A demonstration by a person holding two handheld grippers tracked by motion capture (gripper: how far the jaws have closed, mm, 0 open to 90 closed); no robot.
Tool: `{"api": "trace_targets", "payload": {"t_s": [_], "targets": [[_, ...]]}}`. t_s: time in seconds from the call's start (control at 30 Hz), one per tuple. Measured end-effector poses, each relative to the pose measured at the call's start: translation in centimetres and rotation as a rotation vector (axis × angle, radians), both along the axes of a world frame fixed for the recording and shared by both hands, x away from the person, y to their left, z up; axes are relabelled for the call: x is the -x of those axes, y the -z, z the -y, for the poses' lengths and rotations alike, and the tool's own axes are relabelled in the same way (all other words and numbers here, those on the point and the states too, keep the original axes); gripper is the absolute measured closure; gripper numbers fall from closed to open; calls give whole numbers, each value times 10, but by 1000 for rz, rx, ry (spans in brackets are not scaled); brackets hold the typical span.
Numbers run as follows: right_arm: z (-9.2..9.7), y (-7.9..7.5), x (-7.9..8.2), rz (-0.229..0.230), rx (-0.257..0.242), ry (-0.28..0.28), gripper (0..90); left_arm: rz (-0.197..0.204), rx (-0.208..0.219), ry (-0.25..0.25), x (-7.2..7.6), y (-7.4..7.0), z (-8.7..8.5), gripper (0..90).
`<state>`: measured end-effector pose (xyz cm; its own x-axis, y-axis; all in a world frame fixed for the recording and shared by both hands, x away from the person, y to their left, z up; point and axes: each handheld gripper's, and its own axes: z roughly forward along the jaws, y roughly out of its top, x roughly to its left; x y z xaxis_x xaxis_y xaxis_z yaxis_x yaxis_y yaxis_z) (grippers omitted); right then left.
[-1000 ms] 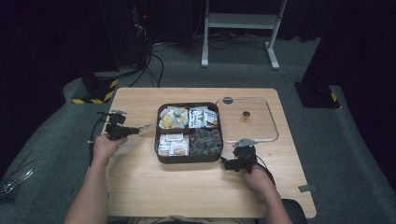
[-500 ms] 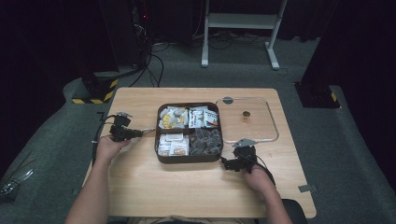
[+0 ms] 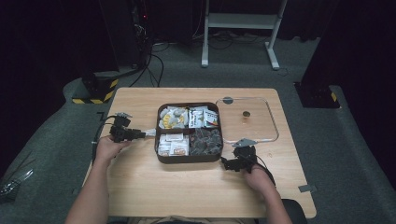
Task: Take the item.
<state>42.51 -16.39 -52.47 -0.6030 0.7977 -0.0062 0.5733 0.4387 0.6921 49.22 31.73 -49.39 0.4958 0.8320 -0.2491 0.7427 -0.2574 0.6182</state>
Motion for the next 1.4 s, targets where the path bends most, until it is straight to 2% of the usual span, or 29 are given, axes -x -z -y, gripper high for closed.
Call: {"api": "trace_targets", "payload": {"t_s": [0.1, 0.33, 0.5, 0.67, 0.7, 0.73, 0.83, 0.93, 1.13, 1.4], "targets": [[0, 0, 0, 0, 0, 0, 78, 14, 3, -4, 1, -1, -2, 585], [0, 0, 0, 0, 0, 1, 78, 79, -18, -25, 6, -3, -11, 555], [0, 0, 0, 0, 0, 0, 77, 110, -17, -69, 10, -2, -21, 521], [0, 0, 0, 0, -1, 1, 77, 104, -23, -91, 11, -2, -25, 486], [0, 0, 0, 0, -1, 1, 78, 119, -29, -111, 13, -1, -27, 486], [0, 0, 0, 0, -1, 1, 78, 119, -29, -111, 13, -1, -27, 485], [0, 0, 0, 0, -1, 1, 78, 124, -46, -158, 16, 4, -34, 483], [-1, 0, 0, -2, -1, 1, 77, 130, -50, -182, 18, 8, -40, 462], [-1, 0, -1, 0, 0, -1, 77, 146, -65, -197, 20, 10, -47, 445], [-1, 0, -1, -2, -2, -3, 77, 130, -99, -229, 22, 18, -55, 421]]}}
